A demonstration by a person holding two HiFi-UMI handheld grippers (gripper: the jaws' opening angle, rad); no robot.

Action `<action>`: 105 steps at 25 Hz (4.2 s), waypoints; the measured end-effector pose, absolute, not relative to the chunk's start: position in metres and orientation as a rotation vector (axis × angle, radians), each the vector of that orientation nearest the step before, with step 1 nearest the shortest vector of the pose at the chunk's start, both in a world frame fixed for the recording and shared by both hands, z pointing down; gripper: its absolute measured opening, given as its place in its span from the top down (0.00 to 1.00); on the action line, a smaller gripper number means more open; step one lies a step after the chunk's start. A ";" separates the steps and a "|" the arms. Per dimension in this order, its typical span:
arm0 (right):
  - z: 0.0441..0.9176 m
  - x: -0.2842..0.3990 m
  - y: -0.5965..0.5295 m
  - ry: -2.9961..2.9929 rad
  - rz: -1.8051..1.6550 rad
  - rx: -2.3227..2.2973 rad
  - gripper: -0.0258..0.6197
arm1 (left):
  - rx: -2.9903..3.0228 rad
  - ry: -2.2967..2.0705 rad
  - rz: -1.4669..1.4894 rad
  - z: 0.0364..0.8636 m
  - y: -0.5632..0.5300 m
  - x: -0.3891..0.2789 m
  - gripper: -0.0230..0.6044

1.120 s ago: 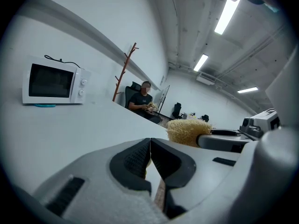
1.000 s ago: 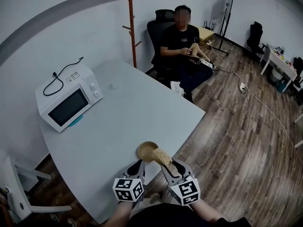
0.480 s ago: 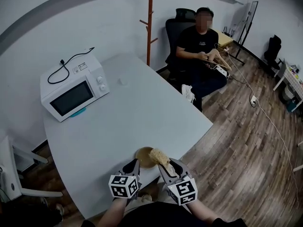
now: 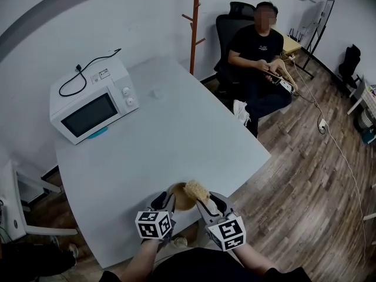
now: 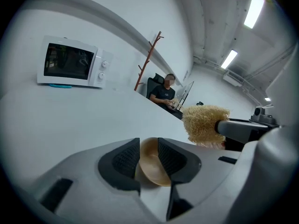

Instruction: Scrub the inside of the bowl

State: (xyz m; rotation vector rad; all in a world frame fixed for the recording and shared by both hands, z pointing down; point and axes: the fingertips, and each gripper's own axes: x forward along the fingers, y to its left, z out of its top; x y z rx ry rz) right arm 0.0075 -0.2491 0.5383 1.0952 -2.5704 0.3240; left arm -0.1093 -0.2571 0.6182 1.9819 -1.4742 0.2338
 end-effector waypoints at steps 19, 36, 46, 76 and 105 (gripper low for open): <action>0.549 0.009 -0.256 -2.560 0.317 1.032 0.71 | 1.792 -1.434 0.250 0.668 -0.265 -0.111 0.90; 0.547 0.002 -0.240 -2.562 0.323 1.059 0.71 | 1.909 -1.470 0.251 0.632 -0.254 -0.109 0.91; 0.547 -0.011 -0.217 -2.559 0.326 1.064 0.71 | 1.975 -1.479 0.247 0.602 -0.238 -0.112 0.91; 0.554 -0.031 -0.194 -2.474 0.289 0.992 0.71 | 2.148 -1.472 0.185 0.561 -0.216 -0.098 0.91; 0.573 -0.017 -0.184 -2.417 0.309 0.873 0.71 | 2.178 -1.471 0.198 0.561 -0.217 -0.094 0.91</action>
